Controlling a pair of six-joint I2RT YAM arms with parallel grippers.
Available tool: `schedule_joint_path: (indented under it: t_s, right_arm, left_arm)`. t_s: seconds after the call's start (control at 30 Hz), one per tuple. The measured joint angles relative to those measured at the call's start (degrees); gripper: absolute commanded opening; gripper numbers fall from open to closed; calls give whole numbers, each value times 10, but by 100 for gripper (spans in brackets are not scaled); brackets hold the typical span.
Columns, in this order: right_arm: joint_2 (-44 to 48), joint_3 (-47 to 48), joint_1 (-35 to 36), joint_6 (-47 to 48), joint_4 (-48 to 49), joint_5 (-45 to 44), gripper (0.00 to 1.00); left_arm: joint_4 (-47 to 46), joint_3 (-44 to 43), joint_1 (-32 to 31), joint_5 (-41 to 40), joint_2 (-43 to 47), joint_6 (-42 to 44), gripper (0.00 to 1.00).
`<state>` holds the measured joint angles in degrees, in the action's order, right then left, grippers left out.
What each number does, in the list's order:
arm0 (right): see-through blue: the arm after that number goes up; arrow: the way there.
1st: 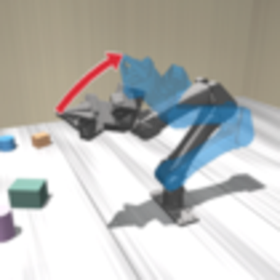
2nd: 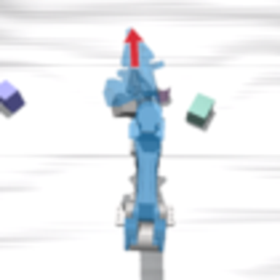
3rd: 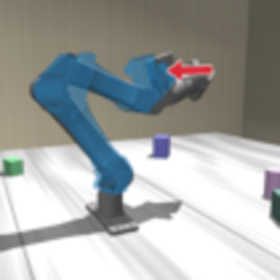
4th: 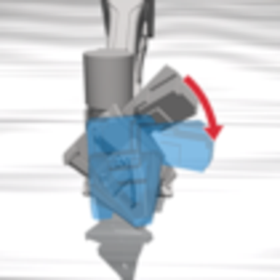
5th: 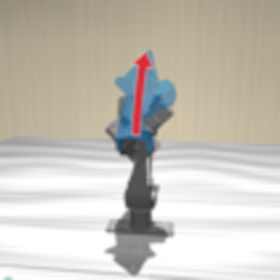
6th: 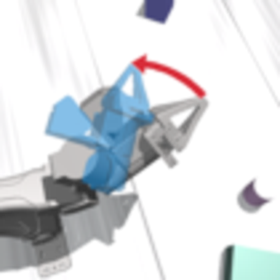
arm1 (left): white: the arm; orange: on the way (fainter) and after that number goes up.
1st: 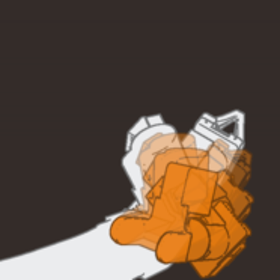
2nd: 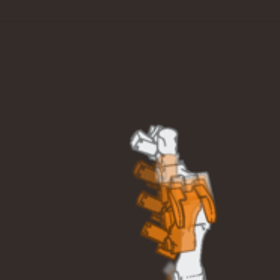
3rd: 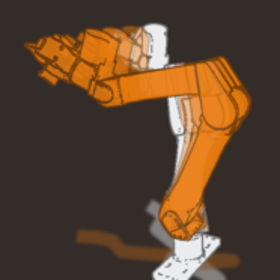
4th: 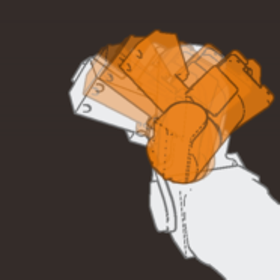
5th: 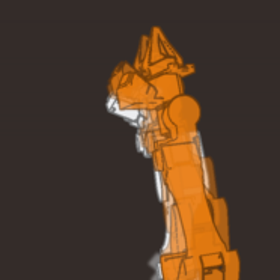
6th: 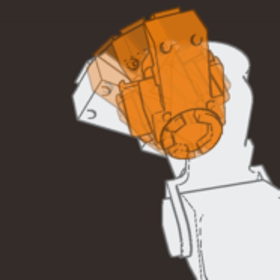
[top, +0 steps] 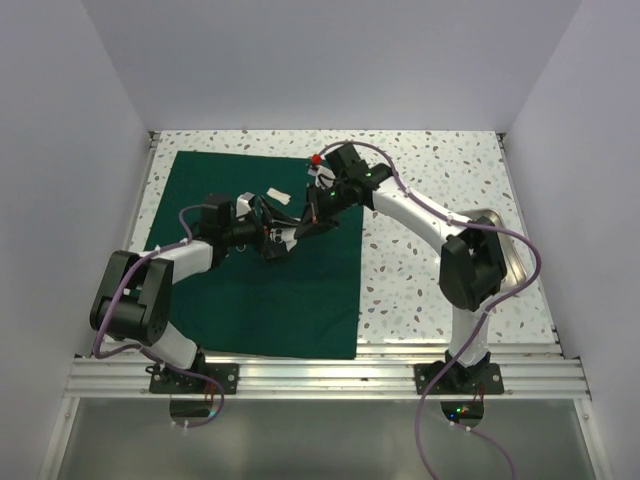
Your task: Prepare the surgical pack
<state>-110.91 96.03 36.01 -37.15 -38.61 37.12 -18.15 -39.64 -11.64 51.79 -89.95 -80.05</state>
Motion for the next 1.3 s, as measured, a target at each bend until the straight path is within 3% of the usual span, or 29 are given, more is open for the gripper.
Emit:
schedule_joint_path:
  t_s: [0.33,0.53,0.8,0.9,0.93,1.0,1.03,1.13,1.17,1.2,1.3]
  right_arm:
    - [4,-19,6,-10,21,6,0]
    - [5,-28,7,-8,22,6,0]
    - [5,-29,8,-7,22,5,0]
    - [5,-29,8,-4,21,5,0]
    - [5,-29,8,-4,21,5,0]
    - [5,-29,8,-3,18,5,0]
    - [5,-28,8,-3,16,5,2]
    - [5,-28,8,-2,8,6,15]
    - [5,-28,8,-3,6,6,25]
    - [5,-28,6,-4,3,5,41]
    - [15,-52,-8,-13,12,10,59]
  left_arm:
    - [-51,18,0,6,-2,-50,81]
    - [-58,19,3,13,-2,-54,71]
    - [-65,19,9,30,-2,-51,46]
    - [-64,19,11,35,-2,-45,28]
    - [-65,19,12,36,-2,-43,18]
    - [-65,19,14,40,-2,-36,9]
    - [-66,19,14,43,-2,-32,1]
    - [-66,17,15,51,-3,-12,0]
    - [-64,16,15,53,-4,-3,0]
    - [-62,14,15,54,-5,5,0]
    - [-54,3,16,55,-12,37,0]
